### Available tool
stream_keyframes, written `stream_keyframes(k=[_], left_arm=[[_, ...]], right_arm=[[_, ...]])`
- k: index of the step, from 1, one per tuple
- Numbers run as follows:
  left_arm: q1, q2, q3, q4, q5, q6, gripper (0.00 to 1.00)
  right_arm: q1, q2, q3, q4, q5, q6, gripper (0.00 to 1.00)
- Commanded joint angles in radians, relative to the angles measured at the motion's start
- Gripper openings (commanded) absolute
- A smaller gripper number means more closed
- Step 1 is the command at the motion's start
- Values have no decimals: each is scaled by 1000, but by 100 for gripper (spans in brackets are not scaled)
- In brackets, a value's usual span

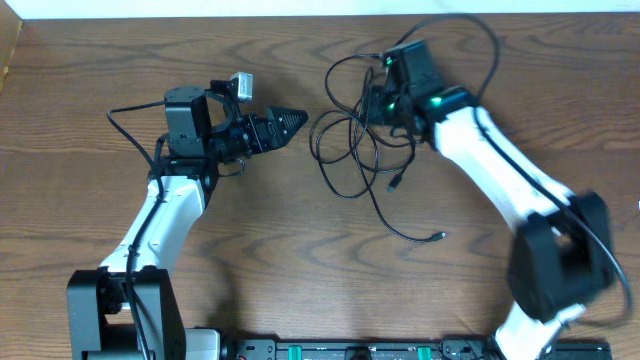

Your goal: Untangle cables

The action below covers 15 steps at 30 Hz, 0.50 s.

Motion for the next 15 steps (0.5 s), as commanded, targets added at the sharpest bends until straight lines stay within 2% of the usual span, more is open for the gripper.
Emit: stream_keyframes(k=[1, 8, 15], left_arm=[[3, 9, -4, 0, -6, 6, 99], [3, 9, -4, 0, -6, 6, 98], [3, 9, -4, 0, -6, 6, 98]], right_arm=[[6, -137, 35, 12, 8, -31, 1], [6, -323, 35, 77, 50, -49, 1], [4, -429, 35, 145, 105, -53, 1]])
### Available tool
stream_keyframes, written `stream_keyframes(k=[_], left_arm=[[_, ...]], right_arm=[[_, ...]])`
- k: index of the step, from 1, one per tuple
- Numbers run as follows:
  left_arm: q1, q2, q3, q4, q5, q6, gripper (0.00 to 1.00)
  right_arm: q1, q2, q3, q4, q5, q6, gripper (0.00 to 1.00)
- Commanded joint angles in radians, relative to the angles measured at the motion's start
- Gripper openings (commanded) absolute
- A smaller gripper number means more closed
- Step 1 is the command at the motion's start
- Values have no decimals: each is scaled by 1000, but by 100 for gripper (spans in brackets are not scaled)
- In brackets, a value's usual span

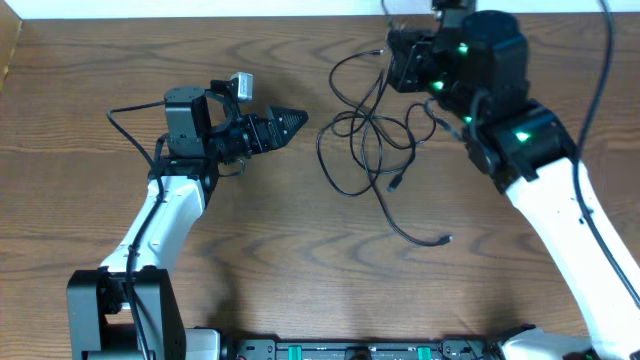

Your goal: Untangle cables

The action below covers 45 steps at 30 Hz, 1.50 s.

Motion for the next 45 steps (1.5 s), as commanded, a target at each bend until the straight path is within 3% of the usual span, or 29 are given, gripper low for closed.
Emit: stream_keyframes(k=[1, 5, 16, 23, 36, 45], left_arm=[[3, 9, -4, 0, -6, 6, 99], [2, 9, -4, 0, -6, 6, 99], [3, 9, -4, 0, -6, 6, 98], [3, 9, -4, 0, -6, 6, 99], [3, 9, -4, 0, -6, 6, 98], [3, 9, -4, 0, -6, 6, 99]], right_arm=[[4, -54, 16, 6, 76, -23, 1], [-1, -82, 16, -15, 148, -49, 1], [-29, -94, 15, -203, 146, -62, 1], [-7, -46, 13, -293, 127, -146, 1], [73, 199, 13, -274, -247, -633, 1], [153, 378, 13, -296, -252, -867, 1]])
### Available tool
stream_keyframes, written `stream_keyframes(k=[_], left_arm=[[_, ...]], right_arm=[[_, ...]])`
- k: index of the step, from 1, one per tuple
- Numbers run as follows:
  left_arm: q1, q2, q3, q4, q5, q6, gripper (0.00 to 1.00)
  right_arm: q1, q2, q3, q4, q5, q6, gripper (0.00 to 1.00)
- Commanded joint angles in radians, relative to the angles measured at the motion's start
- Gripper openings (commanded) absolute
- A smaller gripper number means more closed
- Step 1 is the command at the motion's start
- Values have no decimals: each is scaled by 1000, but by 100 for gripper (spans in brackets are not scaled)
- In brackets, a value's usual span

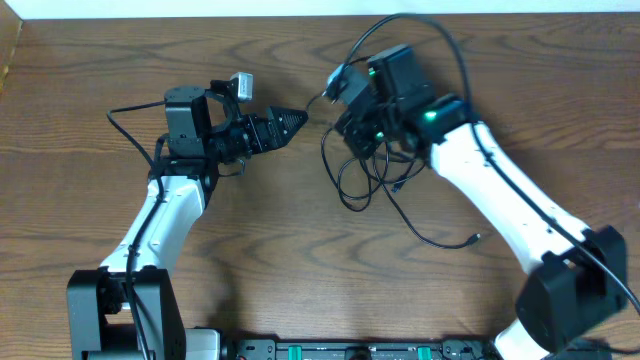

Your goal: Untangle cables

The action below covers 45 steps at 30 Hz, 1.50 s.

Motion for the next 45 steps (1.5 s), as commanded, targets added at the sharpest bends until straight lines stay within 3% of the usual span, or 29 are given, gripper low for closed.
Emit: stream_keyframes(k=[1, 8, 9, 16, 17, 22, 29, 36, 42, 45], left_arm=[[3, 9, -4, 0, -6, 6, 99], [3, 9, -4, 0, -6, 6, 99], [3, 9, -4, 0, -6, 6, 99], [3, 9, -4, 0, -6, 6, 99], [3, 9, -4, 0, -6, 6, 99], [3, 9, -4, 0, -6, 6, 99], [3, 9, -4, 0, -6, 6, 99], [3, 9, -4, 0, -6, 6, 99], [3, 9, -4, 0, -6, 6, 98], [3, 9, -4, 0, -6, 6, 99]], right_arm=[[27, 54, 13, -4, -14, -119, 1], [28, 132, 13, -9, -11, -97, 5], [28, 132, 13, -11, 0, -81, 18], [27, 89, 16, 1, 122, 3, 76], [27, 74, 16, 1, 125, 6, 99], [27, 2, 16, 4, 237, 61, 99], [-24, -43, 16, -24, 510, 271, 99], [-163, -14, 12, -99, 313, 332, 99], [-200, 18, -9, -121, 210, 325, 97], [-199, 37, -25, -123, 211, 323, 91]])
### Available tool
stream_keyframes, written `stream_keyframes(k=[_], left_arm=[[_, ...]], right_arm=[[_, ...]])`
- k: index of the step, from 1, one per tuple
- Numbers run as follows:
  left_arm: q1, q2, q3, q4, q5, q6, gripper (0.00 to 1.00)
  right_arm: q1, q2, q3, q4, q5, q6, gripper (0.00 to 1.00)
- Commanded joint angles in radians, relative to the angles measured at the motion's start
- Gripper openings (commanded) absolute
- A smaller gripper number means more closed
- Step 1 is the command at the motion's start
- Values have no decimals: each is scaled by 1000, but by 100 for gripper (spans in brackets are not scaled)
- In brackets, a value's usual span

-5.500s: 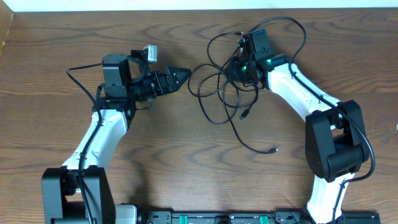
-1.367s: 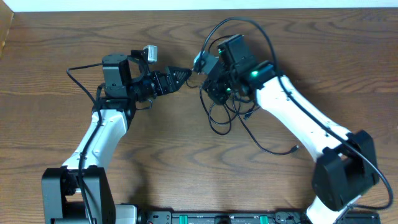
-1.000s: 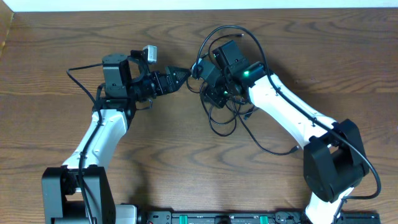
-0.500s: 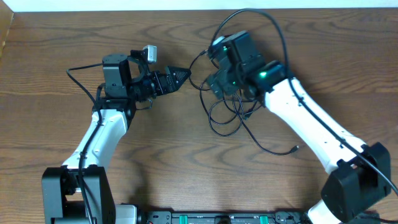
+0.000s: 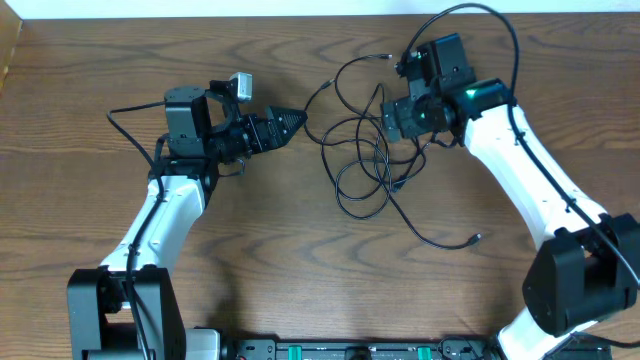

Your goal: Untangle cables

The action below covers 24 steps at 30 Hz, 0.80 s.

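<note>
Thin black cables (image 5: 362, 150) lie in a loose tangle on the wooden table, right of centre. One strand trails to a plug end (image 5: 476, 240) at the lower right. A second small plug (image 5: 398, 184) lies inside the loops, and a third end (image 5: 388, 57) points up at the back. My right gripper (image 5: 392, 117) sits at the tangle's upper right edge, with strands running into its fingers, shut on a cable. My left gripper (image 5: 298, 119) points right, shut and empty, a short gap left of the tangle.
The table's back edge (image 5: 300, 16) runs along the top of the overhead view. A black rail (image 5: 350, 350) lies at the front. The right arm's own cable (image 5: 480, 20) arcs above its wrist.
My right gripper has moved right, from the tangle's upper left to its upper right. The loops have spread wider, and one end now reaches toward the back. The left arm has not moved.
My right gripper first sat low in the tangle's top. Then it stood higher, with the strands drawn up toward it. Later it was further left, with the tangle bunched and the trailing plug shifted right. Now it is back at the right with the loops opened out. The left arm stayed still throughout.
</note>
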Motion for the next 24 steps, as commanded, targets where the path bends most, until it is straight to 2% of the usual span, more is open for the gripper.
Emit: stream_keyframes(k=[1, 4, 6, 14, 23, 24], left_arm=[[2, 6, -4, 1, 8, 6, 98], [2, 6, -4, 1, 8, 6, 99], [2, 6, -4, 1, 8, 6, 99], [2, 6, -4, 1, 8, 6, 99], [2, 6, -4, 1, 8, 6, 98], [2, 6, -4, 1, 8, 6, 99]], right_arm=[[4, 37, -24, -5, -47, 16, 87], [3, 63, -26, -3, -47, 27, 70], [3, 81, -26, 5, -47, 47, 65], [12, 151, -27, 25, -47, 53, 63], [17, 216, -27, 32, -74, 53, 54], [17, 218, -27, 33, -80, 54, 51]])
